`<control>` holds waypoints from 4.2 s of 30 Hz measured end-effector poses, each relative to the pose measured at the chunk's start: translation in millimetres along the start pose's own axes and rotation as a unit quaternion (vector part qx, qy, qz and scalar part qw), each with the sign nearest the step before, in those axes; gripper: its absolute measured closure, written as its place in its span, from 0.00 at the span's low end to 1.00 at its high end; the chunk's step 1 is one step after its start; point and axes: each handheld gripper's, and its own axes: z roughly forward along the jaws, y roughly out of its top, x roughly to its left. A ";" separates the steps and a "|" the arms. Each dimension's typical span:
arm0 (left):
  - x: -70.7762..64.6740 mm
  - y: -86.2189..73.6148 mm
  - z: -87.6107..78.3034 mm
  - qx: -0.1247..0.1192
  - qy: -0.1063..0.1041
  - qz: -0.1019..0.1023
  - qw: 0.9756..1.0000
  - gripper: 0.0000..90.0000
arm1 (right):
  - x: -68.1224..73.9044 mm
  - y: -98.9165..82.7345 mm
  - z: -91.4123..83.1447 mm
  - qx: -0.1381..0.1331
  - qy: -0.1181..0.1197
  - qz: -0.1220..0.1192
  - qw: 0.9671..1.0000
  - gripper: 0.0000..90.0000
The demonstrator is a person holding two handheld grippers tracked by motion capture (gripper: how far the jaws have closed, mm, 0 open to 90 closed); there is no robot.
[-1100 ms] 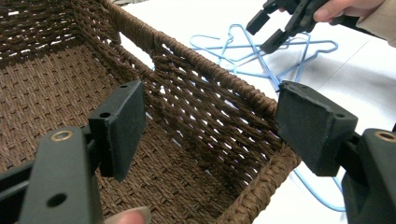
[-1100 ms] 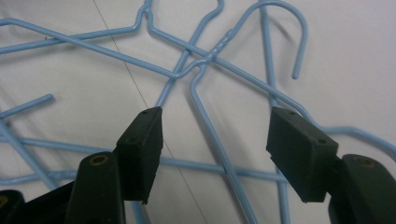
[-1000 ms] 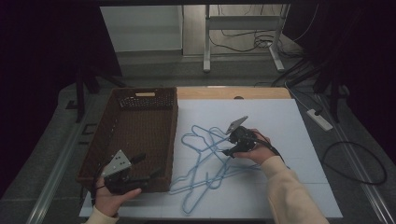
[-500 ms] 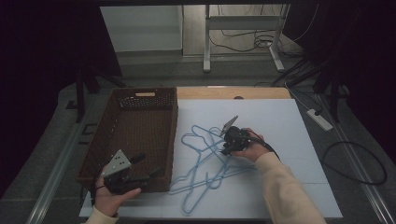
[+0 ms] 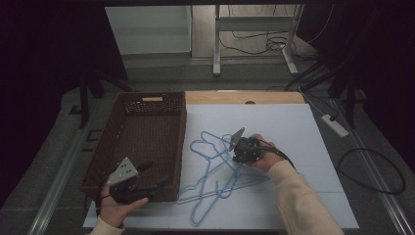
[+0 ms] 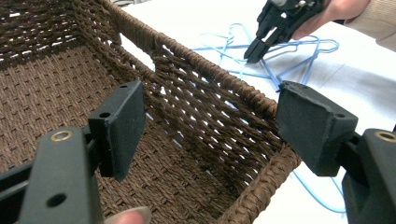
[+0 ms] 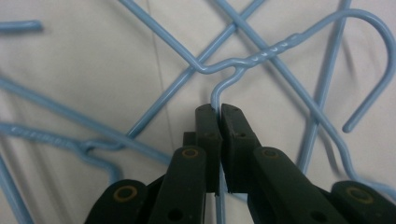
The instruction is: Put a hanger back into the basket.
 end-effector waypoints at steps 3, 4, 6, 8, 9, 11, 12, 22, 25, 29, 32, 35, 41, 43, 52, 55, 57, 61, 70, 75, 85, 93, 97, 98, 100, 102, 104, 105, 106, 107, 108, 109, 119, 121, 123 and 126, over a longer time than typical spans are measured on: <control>-0.2 0.0 0.3 0.000 0.000 0.000 1.000 0.28 | 2.4 -3.9 -7.1 -0.014 -0.002 -0.002 1.000 0.97; -0.4 0.1 0.5 0.001 0.000 0.001 1.000 0.28 | 3.7 -6.4 -12.3 -0.025 -0.004 0.000 1.000 0.97; -1.0 0.2 0.9 0.001 0.000 0.002 1.000 0.28 | 6.1 -11.3 -21.6 -0.048 -0.010 0.001 0.999 0.97; -1.5 0.4 1.2 0.002 0.000 0.002 1.000 0.28 | 10.6 -17.3 -34.2 -0.073 -0.017 0.003 0.997 0.97; -1.8 0.5 1.2 0.001 0.001 0.002 1.000 0.28 | 12.3 -19.2 -38.3 -0.081 -0.019 0.005 0.996 0.97; -1.9 0.4 0.7 0.001 0.002 0.001 1.000 0.28 | 15.3 -23.3 -46.2 -0.098 -0.022 0.007 0.995 0.97; -1.9 0.4 0.7 0.001 0.002 0.001 1.000 0.28 | 15.3 -23.3 -46.2 -0.098 -0.022 0.007 0.995 0.97; -5.5 3.1 -0.1 -0.001 0.002 0.005 1.000 0.28 | 36.5 -43.2 -77.0 -0.167 -0.031 0.008 0.986 0.98; -6.2 3.7 -0.1 -0.002 0.001 0.005 1.000 0.28 | 41.0 -48.2 -83.9 -0.179 -0.036 0.009 0.983 0.98; -6.9 4.3 0.6 -0.001 0.001 0.005 1.000 0.28 | 45.1 -52.3 -93.3 -0.191 -0.044 0.008 0.980 0.98; -7.6 5.2 0.8 -0.001 0.000 0.007 1.000 0.28 | 48.1 -54.7 -99.7 -0.197 -0.049 0.009 0.979 0.98; -7.9 6.2 0.9 -0.002 -0.001 0.008 1.000 0.28 | 50.3 -56.7 -104.7 -0.200 -0.052 0.009 0.978 0.98; -9.4 12.4 0.1 -0.007 -0.005 0.011 1.000 0.28 | 53.1 -58.8 -114.6 -0.209 -0.057 0.009 0.976 0.98; -10.7 15.0 0.9 -0.008 -0.008 0.013 1.000 0.29 | 53.6 -59.7 -117.6 -0.208 -0.058 0.009 0.976 0.98; -19.5 32.1 15.2 0.001 -0.029 0.023 0.999 0.29 | 54.3 -63.0 -124.2 -0.216 -0.059 0.014 0.975 0.98; -26.2 45.8 25.9 0.010 -0.043 0.034 0.998 0.29 | 53.9 -63.5 -126.8 -0.216 -0.059 0.016 0.974 0.98; -30.7 55.8 34.0 0.014 -0.052 0.042 0.998 0.29 | 53.7 -64.0 -129.4 -0.218 -0.059 0.016 0.974 0.98; -38.4 71.7 48.3 0.024 -0.072 0.061 0.995 0.31 | 54.3 -64.1 -134.3 -0.217 -0.056 0.014 0.975 0.98; -61.8 101.1 102.0 0.073 -0.138 0.082 0.984 0.31 | 56.2 -64.4 -139.5 -0.213 -0.051 0.010 0.976 0.98; -73.2 107.3 122.0 0.103 -0.160 0.092 0.977 0.32 | 56.5 -65.0 -140.9 -0.212 -0.049 0.010 0.976 0.98; -87.7 111.5 161.9 0.153 -0.148 0.142 0.967 0.49 | 57.5 -63.0 -144.4 -0.214 -0.042 0.002 0.976 0.98; -97.3 108.7 173.4 0.192 -0.132 0.188 0.954 0.86 | 59.0 -60.6 -145.5 -0.212 -0.033 -0.008 0.977 0.98; -100.4 109.1 171.0 0.189 -0.146 0.205 0.949 0.93 | 57.6 -62.2 -146.0 -0.216 -0.041 -0.002 0.976 0.98; -101.3 109.8 169.4 0.186 -0.150 0.207 0.949 0.94 | 57.1 -62.5 -146.2 -0.217 -0.044 -0.001 0.975 0.97; -102.3 111.5 165.5 0.178 -0.148 0.203 0.952 0.96 | 56.0 -63.1 -146.6 -0.221 -0.051 0.004 0.974 0.97; -100.8 113.4 160.9 0.170 -0.150 0.195 0.954 0.96 | 55.5 -63.2 -146.3 -0.230 -0.057 0.011 0.971 0.96; -99.7 114.9 156.1 0.160 -0.152 0.186 0.957 0.96 | 56.2 -63.1 -146.0 -0.240 -0.062 0.018 0.969 0.94; -99.6 115.5 154.2 0.155 -0.151 0.184 0.959 0.96 | 56.6 -63.2 -146.2 -0.247 -0.065 0.025 0.967 0.94; -99.6 115.5 154.2 0.155 -0.151 0.184 0.959 0.96 | 57.0 -63.2 -146.2 -0.253 -0.068 0.028 0.965 0.93; -99.7 117.7 147.7 0.139 -0.153 0.172 0.963 0.96 | 57.9 -63.4 -147.1 -0.261 -0.074 0.034 0.962 0.92; -99.9 118.6 145.4 0.134 -0.154 0.169 0.964 0.96 | 58.7 -63.6 -148.2 -0.269 -0.078 0.038 0.959 0.91; -100.2 119.7 142.2 0.126 -0.154 0.167 0.966 0.96 | 59.5 -63.9 -149.2 -0.275 -0.080 0.043 0.957 0.90; -98.0 132.8 118.7 0.083 -0.157 0.146 0.973 0.96 | 69.1 -72.0 -161.3 -0.352 -0.150 0.122 0.916 0.53; -96.0 134.5 114.7 0.079 -0.151 0.145 0.975 0.96 | 71.0 -76.0 -162.0 -0.360 -0.153 0.147 0.908 0.46; -93.3 134.6 112.6 0.077 -0.142 0.142 0.977 0.96 | 72.7 -79.6 -160.7 -0.363 -0.155 0.161 0.904 0.40; -88.0 134.2 110.9 0.083 -0.130 0.136 0.979 0.96 | 74.8 -85.3 -156.4 -0.366 -0.162 0.182 0.898 0.33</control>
